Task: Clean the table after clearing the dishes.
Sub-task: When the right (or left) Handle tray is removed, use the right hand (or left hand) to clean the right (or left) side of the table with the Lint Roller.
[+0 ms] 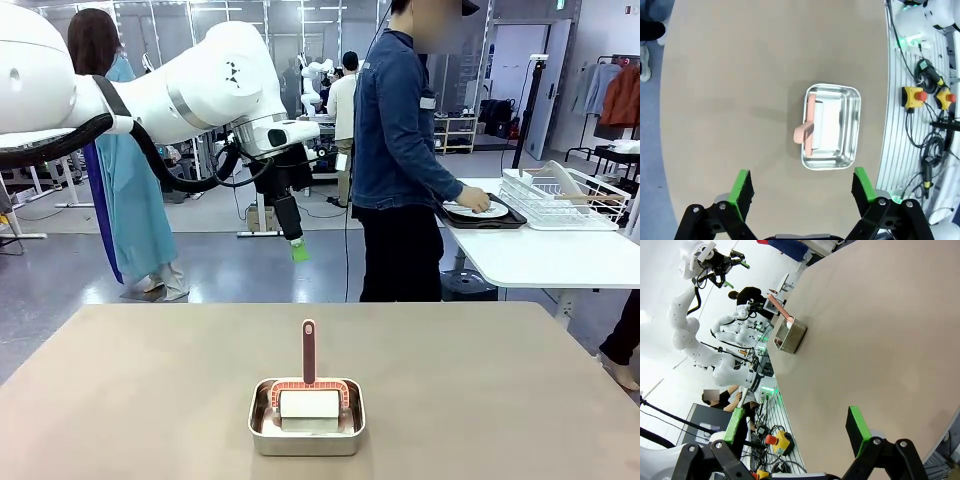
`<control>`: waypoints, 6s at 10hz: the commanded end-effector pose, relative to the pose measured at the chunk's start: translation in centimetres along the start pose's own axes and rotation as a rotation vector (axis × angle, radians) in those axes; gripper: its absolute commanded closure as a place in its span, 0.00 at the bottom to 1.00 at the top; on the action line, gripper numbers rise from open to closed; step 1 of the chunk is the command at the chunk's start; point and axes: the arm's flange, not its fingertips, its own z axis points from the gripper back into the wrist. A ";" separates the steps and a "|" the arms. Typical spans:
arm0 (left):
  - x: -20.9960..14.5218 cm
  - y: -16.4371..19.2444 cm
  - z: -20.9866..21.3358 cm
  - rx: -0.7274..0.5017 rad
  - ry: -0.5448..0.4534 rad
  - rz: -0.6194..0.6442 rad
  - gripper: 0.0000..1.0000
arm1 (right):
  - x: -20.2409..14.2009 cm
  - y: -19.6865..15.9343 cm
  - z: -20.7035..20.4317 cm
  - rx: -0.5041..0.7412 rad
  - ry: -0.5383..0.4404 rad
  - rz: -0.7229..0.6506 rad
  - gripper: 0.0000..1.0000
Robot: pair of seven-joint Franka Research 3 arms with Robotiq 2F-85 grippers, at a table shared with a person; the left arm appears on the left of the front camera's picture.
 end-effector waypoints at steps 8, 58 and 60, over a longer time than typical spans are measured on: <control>0.1 3.9 -11.6 -0.209 0.167 -0.041 0.00 | 0.0 0.5 -0.1 -0.015 0.012 -0.001 0.00; -31.5 3.7 -12.8 -0.232 -0.613 1.319 0.79 | 0.0 0.5 -0.1 -0.015 0.012 -0.001 0.00; -34.0 4.4 -14.8 -0.260 -0.598 1.353 0.79 | 0.0 0.5 -0.1 -0.015 0.012 -0.001 0.00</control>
